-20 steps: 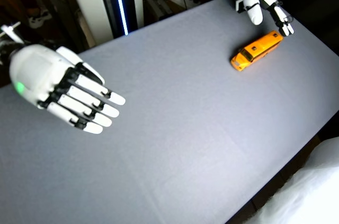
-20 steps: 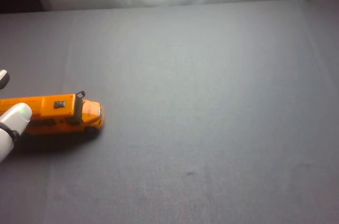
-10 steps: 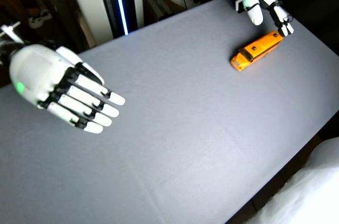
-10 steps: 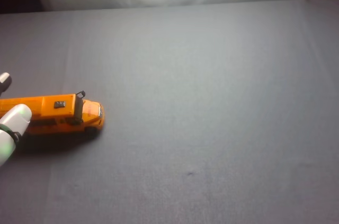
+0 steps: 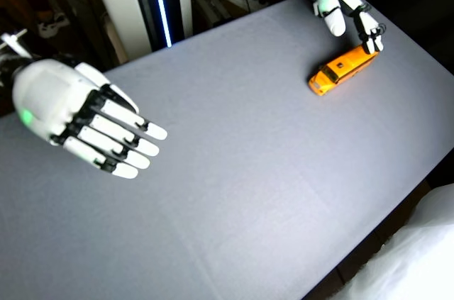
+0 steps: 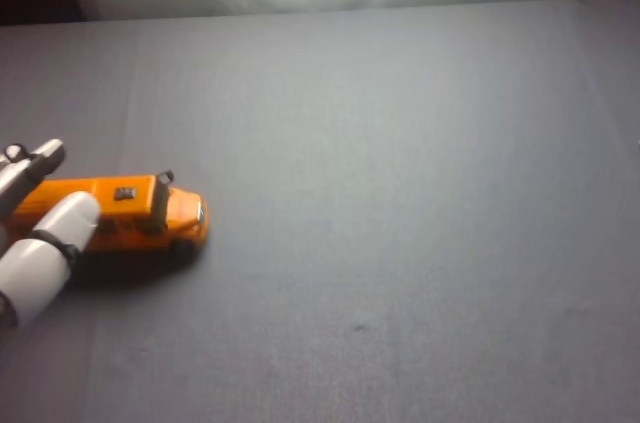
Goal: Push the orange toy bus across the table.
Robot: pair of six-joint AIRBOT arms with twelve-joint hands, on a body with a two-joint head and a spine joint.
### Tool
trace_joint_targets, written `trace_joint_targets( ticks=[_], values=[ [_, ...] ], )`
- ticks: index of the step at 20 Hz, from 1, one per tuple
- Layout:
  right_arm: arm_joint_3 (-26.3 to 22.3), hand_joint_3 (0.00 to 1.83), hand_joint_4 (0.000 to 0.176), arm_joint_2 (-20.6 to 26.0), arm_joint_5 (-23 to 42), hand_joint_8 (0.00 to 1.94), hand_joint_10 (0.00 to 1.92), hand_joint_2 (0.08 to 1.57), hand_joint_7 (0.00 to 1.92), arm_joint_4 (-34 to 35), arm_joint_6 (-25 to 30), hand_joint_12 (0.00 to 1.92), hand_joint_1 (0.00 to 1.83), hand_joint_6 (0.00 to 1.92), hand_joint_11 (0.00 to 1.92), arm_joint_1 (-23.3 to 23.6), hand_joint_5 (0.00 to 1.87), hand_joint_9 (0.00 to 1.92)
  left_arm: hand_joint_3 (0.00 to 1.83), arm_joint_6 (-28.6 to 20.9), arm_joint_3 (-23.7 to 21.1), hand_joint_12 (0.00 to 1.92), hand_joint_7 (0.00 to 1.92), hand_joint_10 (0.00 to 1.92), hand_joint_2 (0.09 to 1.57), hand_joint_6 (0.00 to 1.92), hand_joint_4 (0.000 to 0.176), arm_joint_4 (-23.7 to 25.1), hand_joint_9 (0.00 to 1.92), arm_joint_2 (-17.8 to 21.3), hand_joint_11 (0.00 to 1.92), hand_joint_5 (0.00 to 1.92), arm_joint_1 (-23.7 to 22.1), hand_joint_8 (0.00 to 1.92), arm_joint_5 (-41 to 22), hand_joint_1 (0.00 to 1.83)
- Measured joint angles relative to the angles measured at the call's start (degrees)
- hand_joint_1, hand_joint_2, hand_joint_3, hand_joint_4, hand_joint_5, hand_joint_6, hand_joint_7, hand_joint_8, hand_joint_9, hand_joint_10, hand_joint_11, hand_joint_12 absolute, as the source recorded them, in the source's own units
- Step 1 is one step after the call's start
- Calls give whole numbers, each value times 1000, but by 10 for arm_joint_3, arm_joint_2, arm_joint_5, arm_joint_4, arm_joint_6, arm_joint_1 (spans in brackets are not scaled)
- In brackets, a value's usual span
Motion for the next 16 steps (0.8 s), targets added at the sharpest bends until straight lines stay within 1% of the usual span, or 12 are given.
trace_joint_targets(
  ticks=[2, 3, 5, 6, 8, 9, 11, 12, 13, 14, 15, 16],
  values=[
    [0, 0, 14, 0, 0, 2, 2, 1403, 516, -1, 0, 672, 842, 2, 54, 0, 643, 389, 8, 0, 0, 594, 205, 5, 1338, 3, 147, 7, 192, -7, 0, 371, -7, 6, 12, 0],
    [0, 0, 26, 0, 0, 0, 1, 1403, 513, 0, 0, 670, 815, 1, 56, 0, 642, 389, 9, -1, 1, 592, 210, 4, 1345, 0, 109, 15, 191, -10, 0, 353, -8, 6, 13, 0],
    [0, 0, 26, 0, 0, 0, 0, 1402, 506, 0, 0, 669, 807, 1, 51, 0, 642, 380, 4, -3, 1, 565, 204, 1, 1344, 0, 85, 30, 183, -15, 0, 337, -13, 2, 15, 0],
    [0, 0, 21, 0, 0, 1, 2, 1402, 507, -1, 0, 670, 806, 2, 53, 0, 645, 383, 4, -5, 1, 540, 200, 0, 1351, 0, 89, 38, 178, -16, 0, 334, -14, 0, 17, 0],
    [0, 2, 21, -2, 0, 0, 0, 1408, 503, 1, 0, 669, 790, 1, 51, 0, 639, 380, 5, -5, -1, 505, 188, 1, 1365, 0, 90, 41, 162, -20, 0, 322, -16, 0, 14, 0],
    [0, 1, 15, -2, -1, 2, 2, 1408, 509, 2, 0, 666, 794, 3, 46, 0, 644, 385, 1, -5, -2, 550, 200, 3, 1370, 0, 80, 43, 169, -23, 0, 320, -19, 3, 13, 0],
    [0, 0, 6, -3, -1, 4, 4, 1402, 515, 1, 0, 671, 822, 4, 56, 0, 651, 391, 0, -7, -2, 536, 178, 1, 1360, 0, 81, 48, 167, -28, 0, 299, -22, 0, 11, 0],
    [0, 0, 14, -3, -1, 3, 4, 1400, 517, 1, 0, 672, 802, 3, 74, 0, 652, 396, 0, -7, -2, 532, 176, 4, 1354, 1, 79, 49, 174, -31, 0, 299, -25, 1, 10, 0],
    [0, 0, 14, -3, -2, 3, 4, 1400, 517, 0, 0, 672, 802, 3, 74, 0, 652, 396, 0, -7, -2, 532, 176, 4, 1354, 1, 79, 51, 174, -34, 0, 299, -28, 1, 9, 0],
    [0, 2, 24, -3, 0, 0, 0, 1404, 512, 0, 0, 655, 779, 0, 61, 0, 648, 386, 0, -8, -3, 476, 161, 5, 1351, 1, 75, 60, 180, -35, 0, 273, -30, 1, 10, 0],
    [0, 0, 21, -3, -1, 2, 2, 1402, 518, 1, 0, 649, 798, 1, 65, 0, 652, 390, 0, -8, -3, 502, 159, 5, 1351, 1, 69, 62, 186, -39, 0, 267, -34, 0, 10, 0],
    [0, 0, 17, -3, -1, 2, 2, 1403, 519, 1, 0, 649, 805, 2, 70, 0, 654, 390, 0, -8, -6, 506, 162, 5, 1345, 0, 71, 67, 187, -42, 0, 264, -36, 1, 10, 0]
  ],
)
